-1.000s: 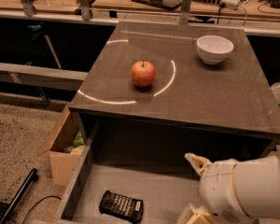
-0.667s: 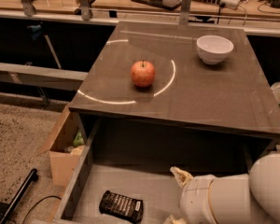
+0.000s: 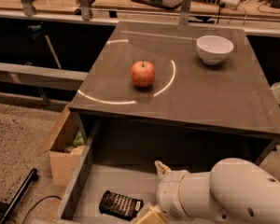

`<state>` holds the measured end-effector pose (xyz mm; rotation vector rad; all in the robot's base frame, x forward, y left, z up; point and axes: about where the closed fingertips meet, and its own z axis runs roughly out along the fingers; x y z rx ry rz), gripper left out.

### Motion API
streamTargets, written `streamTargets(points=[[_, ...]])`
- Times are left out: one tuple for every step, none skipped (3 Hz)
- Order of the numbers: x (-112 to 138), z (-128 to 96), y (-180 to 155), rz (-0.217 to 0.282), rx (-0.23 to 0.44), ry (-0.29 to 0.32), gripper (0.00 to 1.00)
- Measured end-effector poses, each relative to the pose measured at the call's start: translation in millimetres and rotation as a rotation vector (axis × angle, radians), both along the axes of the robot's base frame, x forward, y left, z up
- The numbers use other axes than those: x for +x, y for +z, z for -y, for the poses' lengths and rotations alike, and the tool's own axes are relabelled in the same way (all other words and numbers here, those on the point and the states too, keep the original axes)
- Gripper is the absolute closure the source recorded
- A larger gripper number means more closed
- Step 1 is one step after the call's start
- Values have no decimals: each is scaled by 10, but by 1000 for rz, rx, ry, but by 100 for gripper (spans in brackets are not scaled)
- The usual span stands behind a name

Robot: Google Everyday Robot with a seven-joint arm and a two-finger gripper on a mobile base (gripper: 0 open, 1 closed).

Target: Pick rxbar chocolate from top drawer and place on counter

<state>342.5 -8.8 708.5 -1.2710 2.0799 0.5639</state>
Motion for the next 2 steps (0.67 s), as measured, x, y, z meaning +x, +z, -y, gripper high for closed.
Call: streamTargets(points=[[150, -82, -5, 15, 21, 6, 0], [323, -192, -48, 33, 50, 10, 0]])
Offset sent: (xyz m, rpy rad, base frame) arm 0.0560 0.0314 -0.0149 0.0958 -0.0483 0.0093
